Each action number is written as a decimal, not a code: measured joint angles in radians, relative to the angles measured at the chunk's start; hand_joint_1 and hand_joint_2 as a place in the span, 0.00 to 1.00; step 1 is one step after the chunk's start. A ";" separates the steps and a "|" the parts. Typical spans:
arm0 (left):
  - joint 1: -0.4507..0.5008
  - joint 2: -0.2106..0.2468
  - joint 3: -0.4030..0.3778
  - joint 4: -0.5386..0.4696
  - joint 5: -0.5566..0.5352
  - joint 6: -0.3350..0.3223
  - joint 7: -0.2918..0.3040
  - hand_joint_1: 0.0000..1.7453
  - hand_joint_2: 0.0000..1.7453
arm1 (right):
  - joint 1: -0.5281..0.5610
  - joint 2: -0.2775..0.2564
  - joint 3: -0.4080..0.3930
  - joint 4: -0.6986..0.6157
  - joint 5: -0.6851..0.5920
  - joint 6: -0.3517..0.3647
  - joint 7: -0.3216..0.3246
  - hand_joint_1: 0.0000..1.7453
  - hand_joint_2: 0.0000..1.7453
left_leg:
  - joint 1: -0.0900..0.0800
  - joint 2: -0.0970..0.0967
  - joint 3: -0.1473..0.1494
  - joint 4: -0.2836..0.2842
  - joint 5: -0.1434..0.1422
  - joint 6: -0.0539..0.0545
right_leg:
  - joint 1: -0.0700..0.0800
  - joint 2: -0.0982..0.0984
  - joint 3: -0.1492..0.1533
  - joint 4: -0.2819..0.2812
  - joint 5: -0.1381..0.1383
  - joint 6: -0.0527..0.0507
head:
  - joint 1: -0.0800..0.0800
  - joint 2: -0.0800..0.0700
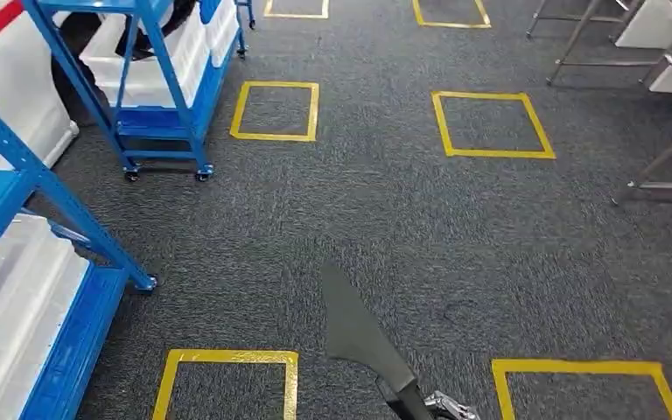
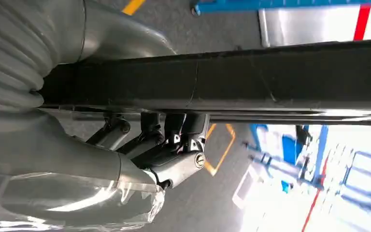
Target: Take the parts from the cabinet and place them on the table.
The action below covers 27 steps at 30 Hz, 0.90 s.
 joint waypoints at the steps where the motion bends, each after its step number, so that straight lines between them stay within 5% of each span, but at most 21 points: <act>1: 0.000 0.000 0.000 0.000 0.001 0.000 0.000 0.00 0.00 | 0.001 0.000 0.000 0.001 0.000 0.000 0.000 1.00 1.00 | -0.001 0.014 0.000 0.000 -0.002 0.000 | -0.002 -0.003 -0.018 0.033 -0.001 0.002 | 0.000 0.000; 2: 0.000 0.000 0.000 0.000 0.001 0.001 0.001 0.00 0.00 | 0.002 0.000 0.000 0.003 0.000 0.000 0.000 1.00 1.00 | -0.001 0.028 0.002 0.000 -0.004 -0.002 | -0.003 -0.006 -0.009 0.014 0.022 0.002 | 0.000 0.000; 4: -0.003 0.000 0.000 0.000 0.001 0.001 0.001 0.00 0.00 | 0.003 0.000 0.000 0.005 0.000 0.000 0.000 1.00 1.00 | -0.001 0.052 0.008 0.000 -0.011 -0.006 | -0.003 -0.021 0.071 -0.132 0.104 -0.002 | 0.000 0.000; 5: -0.004 0.000 0.000 0.000 0.000 0.001 0.001 0.00 0.00 | 0.003 0.000 0.000 0.005 0.000 0.000 0.000 1.00 1.00 | -0.001 0.063 0.015 0.000 -0.015 -0.010 | 0.000 -0.059 0.125 -0.225 0.138 -0.008 | 0.000 0.000; 6: -0.003 0.000 0.000 0.000 0.000 0.001 0.001 0.00 0.00 | 0.001 0.000 0.000 0.005 0.000 0.000 0.000 1.00 1.00 | -0.004 0.071 0.019 0.001 -0.019 -0.016 | 0.008 -0.102 0.145 -0.271 0.130 -0.015 | 0.000 0.000; 10: -0.009 -0.001 0.000 0.000 0.000 0.002 0.001 0.00 0.00 | 0.003 0.000 -0.001 0.006 0.001 0.002 0.000 1.00 1.00 | -0.006 0.113 0.039 -0.003 -0.033 -0.040 | 0.018 -0.048 0.144 -0.276 0.132 -0.033 | 0.000 0.000; 11: -0.010 -0.002 0.000 0.000 0.000 0.003 0.002 0.00 0.00 | 0.003 0.000 -0.001 0.006 0.001 0.002 -0.001 1.00 1.00 | -0.005 0.108 0.047 -0.005 -0.037 -0.049 | 0.010 -0.036 0.154 -0.285 0.137 -0.040 | 0.000 0.000; 13: -0.010 -0.002 0.000 0.000 0.000 0.003 0.002 0.00 0.00 | 0.001 0.000 -0.001 0.006 0.003 0.008 -0.003 1.00 1.00 | 0.002 0.004 0.020 0.066 -0.086 -0.055 | 0.006 -0.015 0.159 -0.292 0.141 -0.049 | 0.000 0.000; 14: -0.008 -0.002 0.000 0.000 0.000 0.003 0.002 0.00 0.00 | -0.004 -0.003 -0.001 0.006 0.003 0.011 -0.003 1.00 1.00 | 0.002 -0.018 -0.020 0.148 -0.130 -0.056 | 0.006 -0.003 0.159 -0.291 0.140 -0.053 | 0.000 0.000; 16: -0.002 -0.002 0.000 0.000 0.000 0.004 0.003 0.00 0.00 | -0.005 -0.003 -0.001 0.008 0.004 0.015 -0.004 1.00 1.00 | 0.001 -0.028 -0.101 0.301 -0.186 -0.058 | 0.009 0.025 0.160 -0.291 0.138 -0.056 | 0.000 0.000; 18: 0.003 -0.002 0.000 0.000 0.000 0.004 0.005 0.00 0.00 | -0.004 -0.003 -0.001 0.011 0.004 0.016 -0.004 1.00 1.00 | 0.001 -0.028 -0.119 0.304 -0.147 -0.057 | 0.010 0.056 0.162 -0.288 0.137 -0.057 | 0.000 0.000; 20: 0.001 -0.002 0.000 0.000 0.001 0.004 0.005 0.00 0.00 | -0.004 -0.003 -0.001 0.014 0.005 0.016 -0.004 1.00 1.00 | 0.002 -0.042 -0.064 0.154 -0.044 -0.050 | 0.009 0.087 0.167 -0.284 0.133 -0.053 | 0.000 0.000; 21: 0.001 -0.002 0.000 0.000 0.000 0.004 0.005 0.00 0.00 | -0.005 -0.003 -0.001 0.014 0.005 0.016 -0.005 1.00 1.00 | 0.002 -0.072 -0.032 0.071 0.001 -0.047 | 0.008 0.099 0.167 -0.281 0.130 -0.050 | 0.000 0.000; 22: 0.002 -0.001 0.000 0.000 0.000 0.003 0.005 0.00 0.00 | -0.005 -0.003 -0.001 0.014 0.005 0.016 -0.005 1.00 1.00 | 0.003 -0.131 -0.023 0.034 0.004 -0.042 | 0.009 0.106 0.160 -0.274 0.127 -0.046 | 0.000 0.000; 24: -0.001 -0.001 0.000 0.000 -0.001 0.003 0.005 0.00 0.00 | -0.007 -0.003 -0.002 0.015 0.006 0.014 -0.005 1.00 1.00 | 0.003 -0.120 -0.020 0.020 -0.002 -0.039 | 0.004 0.131 0.147 -0.267 0.128 -0.034 | 0.000 0.000; 26: -0.003 -0.001 0.000 0.000 -0.001 0.003 0.005 0.00 0.00 | -0.002 -0.003 -0.002 0.016 0.010 0.014 -0.005 1.00 1.00 | 0.000 -0.096 -0.014 0.012 0.001 -0.024 | 0.002 0.156 0.144 -0.274 0.131 -0.017 | 0.000 0.000; 27: -0.003 -0.003 0.000 0.000 -0.001 0.003 0.005 0.00 0.00 | -0.001 -0.001 -0.002 0.016 0.012 0.014 -0.005 1.00 1.00 | 0.008 -0.075 -0.009 0.001 0.008 -0.014 | 0.000 0.137 0.144 -0.262 0.126 -0.017 | 0.000 0.000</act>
